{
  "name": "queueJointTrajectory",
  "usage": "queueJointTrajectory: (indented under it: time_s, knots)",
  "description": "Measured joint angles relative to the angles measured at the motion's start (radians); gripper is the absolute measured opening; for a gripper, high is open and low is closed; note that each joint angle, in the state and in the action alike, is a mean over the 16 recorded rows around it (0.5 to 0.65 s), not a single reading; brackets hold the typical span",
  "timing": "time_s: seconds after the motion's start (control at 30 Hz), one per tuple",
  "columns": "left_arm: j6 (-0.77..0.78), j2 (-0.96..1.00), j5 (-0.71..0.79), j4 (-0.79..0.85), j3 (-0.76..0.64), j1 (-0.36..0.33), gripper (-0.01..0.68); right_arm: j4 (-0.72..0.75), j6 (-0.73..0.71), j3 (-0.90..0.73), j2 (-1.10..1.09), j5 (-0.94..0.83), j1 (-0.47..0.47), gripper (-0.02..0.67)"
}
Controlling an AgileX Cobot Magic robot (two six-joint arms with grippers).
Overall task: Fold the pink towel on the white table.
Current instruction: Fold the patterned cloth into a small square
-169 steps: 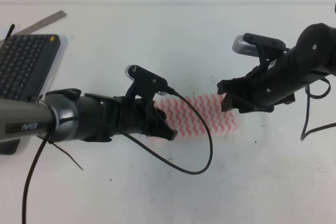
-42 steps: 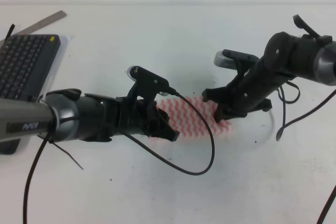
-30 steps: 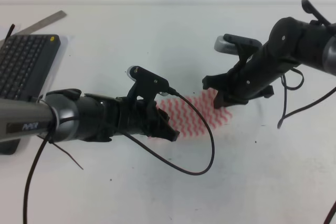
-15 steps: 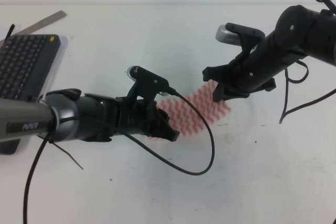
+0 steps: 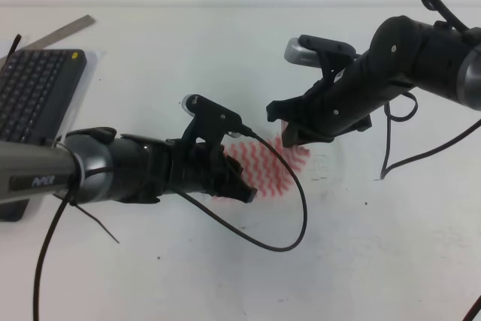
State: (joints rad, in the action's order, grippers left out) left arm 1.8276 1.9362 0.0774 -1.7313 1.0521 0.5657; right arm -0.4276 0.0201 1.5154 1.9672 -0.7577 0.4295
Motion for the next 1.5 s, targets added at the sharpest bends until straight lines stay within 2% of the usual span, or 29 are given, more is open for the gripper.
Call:
queueJointTrajectory:
  time_s: [0.6, 1.5]
  knots:
    - [0.039, -0.069, -0.022, 0.000, -0.016, 0.000, 0.132, -0.006, 0.001, 0.000, 0.000, 0.015, 0.002, -0.011]
    - [0.030, -0.045, -0.042, -0.003, -0.062, -0.001, 0.132, -0.010, 0.001, 0.000, 0.000, 0.012, 0.002, -0.012]
